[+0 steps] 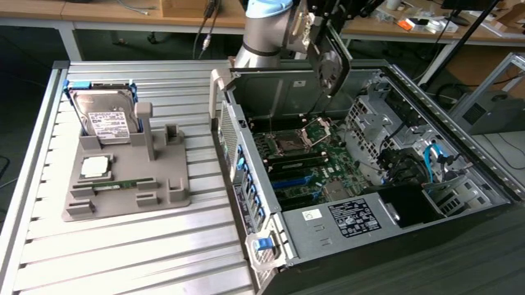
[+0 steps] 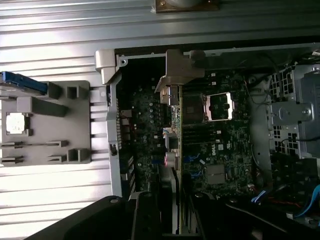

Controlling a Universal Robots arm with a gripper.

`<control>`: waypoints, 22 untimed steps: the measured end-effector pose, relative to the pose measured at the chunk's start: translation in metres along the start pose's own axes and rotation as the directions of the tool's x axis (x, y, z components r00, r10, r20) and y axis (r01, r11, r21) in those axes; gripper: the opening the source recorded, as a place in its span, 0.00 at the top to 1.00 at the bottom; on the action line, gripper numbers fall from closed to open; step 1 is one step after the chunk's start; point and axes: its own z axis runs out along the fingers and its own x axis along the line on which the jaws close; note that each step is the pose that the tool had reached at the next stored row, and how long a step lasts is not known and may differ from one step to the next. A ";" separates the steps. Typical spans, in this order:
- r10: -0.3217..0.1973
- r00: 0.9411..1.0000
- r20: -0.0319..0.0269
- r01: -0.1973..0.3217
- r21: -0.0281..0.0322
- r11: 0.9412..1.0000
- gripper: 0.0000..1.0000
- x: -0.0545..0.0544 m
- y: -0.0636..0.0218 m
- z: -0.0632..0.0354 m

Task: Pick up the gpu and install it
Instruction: 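Pick up the gpu and move the gpu toward the slot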

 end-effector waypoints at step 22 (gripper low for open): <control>-0.001 1.000 0.000 0.001 0.001 1.000 0.72 -0.098 -0.0053 0.0436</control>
